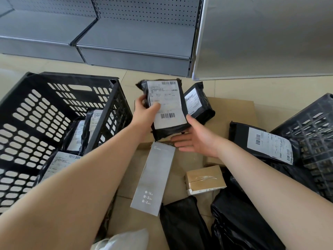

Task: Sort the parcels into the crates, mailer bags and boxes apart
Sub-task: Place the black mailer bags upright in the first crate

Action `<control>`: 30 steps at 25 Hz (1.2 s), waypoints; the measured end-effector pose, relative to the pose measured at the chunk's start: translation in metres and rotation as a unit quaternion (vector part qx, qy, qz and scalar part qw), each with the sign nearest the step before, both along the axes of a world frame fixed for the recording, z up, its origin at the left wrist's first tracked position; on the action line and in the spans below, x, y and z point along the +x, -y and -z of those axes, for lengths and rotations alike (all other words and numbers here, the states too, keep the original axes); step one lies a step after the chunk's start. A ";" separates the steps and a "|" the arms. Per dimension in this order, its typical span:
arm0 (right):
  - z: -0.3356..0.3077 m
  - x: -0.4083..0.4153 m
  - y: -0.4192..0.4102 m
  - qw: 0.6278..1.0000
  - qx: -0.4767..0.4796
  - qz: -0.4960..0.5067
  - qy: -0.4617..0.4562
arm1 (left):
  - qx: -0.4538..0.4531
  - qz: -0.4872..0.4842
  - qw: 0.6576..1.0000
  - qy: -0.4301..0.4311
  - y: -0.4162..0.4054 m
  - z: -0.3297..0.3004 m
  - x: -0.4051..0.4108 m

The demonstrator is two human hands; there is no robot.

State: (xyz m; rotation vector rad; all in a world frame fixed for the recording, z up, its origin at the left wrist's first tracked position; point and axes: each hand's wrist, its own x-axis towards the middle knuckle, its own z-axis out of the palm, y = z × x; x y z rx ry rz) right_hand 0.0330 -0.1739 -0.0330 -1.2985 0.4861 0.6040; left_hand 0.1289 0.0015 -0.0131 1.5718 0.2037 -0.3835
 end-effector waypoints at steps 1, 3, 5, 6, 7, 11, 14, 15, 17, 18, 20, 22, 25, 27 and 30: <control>-0.005 0.003 -0.003 1.000 0.006 0.013 0.009 | -0.007 0.004 1.000 0.020 -0.004 -0.016 0.005; -0.016 0.010 -0.009 0.999 0.018 0.034 0.032 | -0.016 0.013 0.998 0.058 -0.015 -0.046 0.015; -0.027 0.015 -0.022 0.997 0.016 0.048 0.051 | -0.003 0.022 0.997 0.077 -0.037 -0.069 0.021; -0.029 0.017 -0.031 0.997 0.004 0.047 0.058 | 0.005 0.022 0.997 0.074 -0.051 -0.076 0.024; -0.031 0.018 -0.040 0.997 -0.011 0.040 0.064 | 0.011 0.014 0.998 0.066 -0.068 -0.082 0.025; -0.030 0.016 -0.086 0.995 -0.058 -0.018 0.075 | 0.013 -0.043 0.999 0.021 -0.147 -0.090 0.031; -0.032 0.020 -0.125 0.991 -0.088 -0.039 0.090 | -0.009 -0.062 0.998 0.016 -0.207 -0.090 0.034; -0.033 0.024 -0.139 0.990 -0.096 -0.036 0.098 | -0.016 -0.055 0.998 0.016 -0.224 -0.090 0.034; -0.037 0.031 -0.165 0.985 -0.122 -0.025 0.120 | -0.007 -0.050 0.999 0.014 -0.254 -0.086 0.034; -0.040 0.034 -0.177 0.981 -0.138 -0.023 0.132 | 0.006 -0.055 0.998 0.010 -0.269 -0.081 0.036; -0.044 0.039 -0.199 0.974 -0.159 -0.039 0.154 | 0.047 -0.107 0.993 -0.019 -0.297 -0.063 0.044; -0.045 0.039 -0.218 0.970 -0.161 -0.062 0.171 | 0.084 -0.152 0.983 -0.061 -0.320 -0.040 0.052; -0.036 0.041 -0.241 0.965 -0.181 -0.078 0.176 | 0.131 -0.171 0.971 -0.102 -0.330 -0.012 0.053; -0.024 0.040 -0.253 0.955 -0.223 -0.073 0.181 | 0.163 -0.166 0.965 -0.124 -0.329 0.001 0.052; -0.010 0.036 -0.265 0.942 -0.263 -0.062 0.200 | 0.170 -0.163 0.964 -0.127 -0.334 0.020 0.056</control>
